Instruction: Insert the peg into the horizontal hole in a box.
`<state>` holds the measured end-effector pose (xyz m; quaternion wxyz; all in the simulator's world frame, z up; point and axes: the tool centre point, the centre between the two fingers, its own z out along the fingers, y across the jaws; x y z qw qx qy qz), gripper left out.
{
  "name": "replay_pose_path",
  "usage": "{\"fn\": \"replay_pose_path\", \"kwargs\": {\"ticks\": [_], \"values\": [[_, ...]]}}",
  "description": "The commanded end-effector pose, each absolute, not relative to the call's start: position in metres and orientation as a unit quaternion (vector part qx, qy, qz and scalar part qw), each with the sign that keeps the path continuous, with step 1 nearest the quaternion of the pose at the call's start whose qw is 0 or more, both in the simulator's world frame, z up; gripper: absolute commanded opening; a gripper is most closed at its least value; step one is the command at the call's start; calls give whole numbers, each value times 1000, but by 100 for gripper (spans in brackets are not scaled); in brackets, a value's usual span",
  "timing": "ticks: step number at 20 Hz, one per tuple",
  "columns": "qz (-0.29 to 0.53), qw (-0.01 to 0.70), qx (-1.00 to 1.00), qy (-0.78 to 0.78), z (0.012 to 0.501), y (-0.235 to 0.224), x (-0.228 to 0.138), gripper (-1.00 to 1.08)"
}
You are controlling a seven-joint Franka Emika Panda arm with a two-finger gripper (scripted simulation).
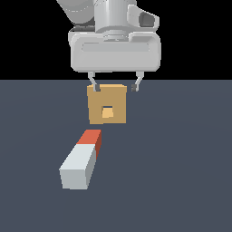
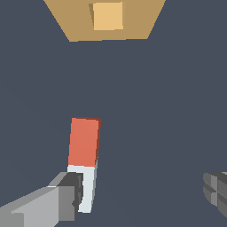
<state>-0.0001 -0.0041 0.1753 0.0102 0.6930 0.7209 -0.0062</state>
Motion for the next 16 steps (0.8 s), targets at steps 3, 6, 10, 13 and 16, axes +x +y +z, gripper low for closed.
{"fn": "replay_pose_path", "kwargs": {"ticks": [3, 6, 10, 13, 16], "values": [[-6, 10, 693, 721, 174, -5, -1, 100], [-6, 10, 695, 719, 170, -9, -4, 100], [-5, 9, 699, 715, 158, -22, -13, 100], [-4, 7, 703, 711, 144, -36, -24, 100], [-3, 6, 709, 705, 126, -55, -38, 100]]}}
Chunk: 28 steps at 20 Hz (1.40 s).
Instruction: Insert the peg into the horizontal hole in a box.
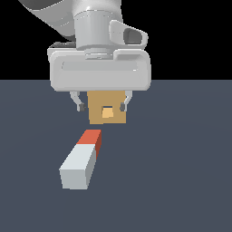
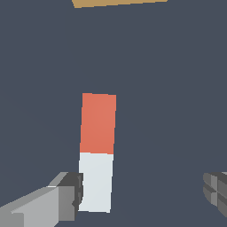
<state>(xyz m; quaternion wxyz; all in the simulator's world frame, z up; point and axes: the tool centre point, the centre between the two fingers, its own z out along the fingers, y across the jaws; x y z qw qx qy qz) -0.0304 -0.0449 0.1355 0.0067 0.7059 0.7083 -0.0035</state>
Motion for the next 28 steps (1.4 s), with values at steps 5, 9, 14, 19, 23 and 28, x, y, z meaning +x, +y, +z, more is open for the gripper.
{"fn": "replay_pose_path", "kwargs": {"ticks": [5, 9, 14, 19, 23, 28], "values": [[-2, 3, 718, 696, 98, -82, -60, 100], [-1, 1, 722, 691, 82, -97, -71, 100], [0, 0, 725, 689, 74, -104, -76, 100], [-1, 0, 725, 689, 72, -104, -76, 100], [-1, 0, 725, 689, 60, -104, -76, 100], [0, 0, 725, 689, 36, -104, -77, 100]]}}
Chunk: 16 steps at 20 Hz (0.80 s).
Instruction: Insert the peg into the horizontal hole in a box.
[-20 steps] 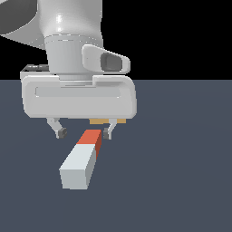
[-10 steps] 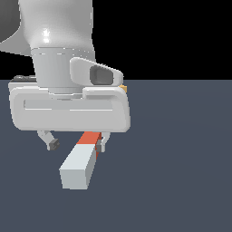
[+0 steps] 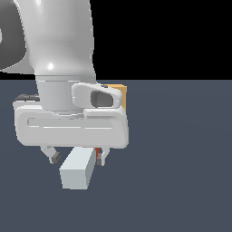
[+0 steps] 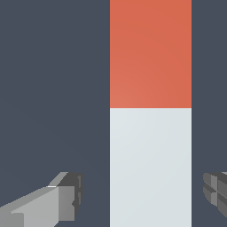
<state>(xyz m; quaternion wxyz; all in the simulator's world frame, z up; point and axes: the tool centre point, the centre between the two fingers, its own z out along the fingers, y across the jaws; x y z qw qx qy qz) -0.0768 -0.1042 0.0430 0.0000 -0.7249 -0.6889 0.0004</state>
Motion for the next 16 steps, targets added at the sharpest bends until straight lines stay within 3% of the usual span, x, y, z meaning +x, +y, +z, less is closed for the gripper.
{"fn": "replay_pose_path", "kwargs": {"ticks": [1, 7, 8, 16], "values": [[0, 0, -725, -689, 32, -104, -77, 100], [0, 0, -725, -689, 23, -105, -76, 100], [0, 0, -725, -689, 23, -105, -76, -100], [0, 0, -725, -689, 23, -105, -76, -100]]}}
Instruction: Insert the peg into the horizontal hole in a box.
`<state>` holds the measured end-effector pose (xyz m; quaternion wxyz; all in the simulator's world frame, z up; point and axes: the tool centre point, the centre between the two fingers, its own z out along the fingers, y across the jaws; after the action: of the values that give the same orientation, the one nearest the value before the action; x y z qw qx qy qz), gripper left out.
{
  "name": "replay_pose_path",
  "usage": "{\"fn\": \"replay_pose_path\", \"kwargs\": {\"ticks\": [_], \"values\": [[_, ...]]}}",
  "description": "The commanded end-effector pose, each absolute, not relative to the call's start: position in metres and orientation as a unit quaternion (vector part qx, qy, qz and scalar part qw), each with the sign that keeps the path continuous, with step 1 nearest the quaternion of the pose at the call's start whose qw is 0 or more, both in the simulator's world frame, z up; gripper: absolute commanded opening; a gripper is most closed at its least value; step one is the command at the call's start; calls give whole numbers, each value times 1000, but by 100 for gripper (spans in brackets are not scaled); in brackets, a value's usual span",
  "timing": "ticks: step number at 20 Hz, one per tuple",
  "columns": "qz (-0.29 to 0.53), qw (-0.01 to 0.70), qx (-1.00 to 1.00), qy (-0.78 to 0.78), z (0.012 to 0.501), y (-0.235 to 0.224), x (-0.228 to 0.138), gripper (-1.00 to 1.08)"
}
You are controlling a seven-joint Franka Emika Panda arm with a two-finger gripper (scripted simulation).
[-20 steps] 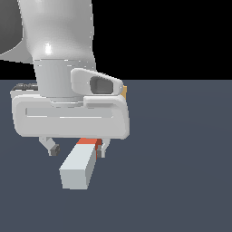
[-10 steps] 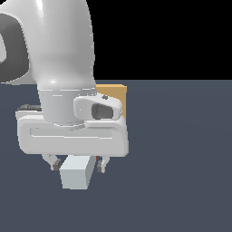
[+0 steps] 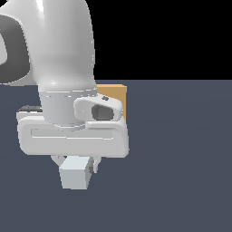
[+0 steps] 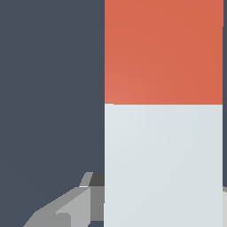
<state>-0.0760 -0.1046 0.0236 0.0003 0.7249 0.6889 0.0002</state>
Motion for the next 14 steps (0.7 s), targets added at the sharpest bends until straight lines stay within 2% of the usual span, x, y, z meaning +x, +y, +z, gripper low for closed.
{"fn": "replay_pose_path", "kwargs": {"ticks": [1, 8, 14], "values": [[0, 0, 725, 689, 23, -105, -76, -100], [0, 0, 721, 693, 27, -90, -71, -100], [0, 0, 707, 707, 36, -45, -55, -100]]}}
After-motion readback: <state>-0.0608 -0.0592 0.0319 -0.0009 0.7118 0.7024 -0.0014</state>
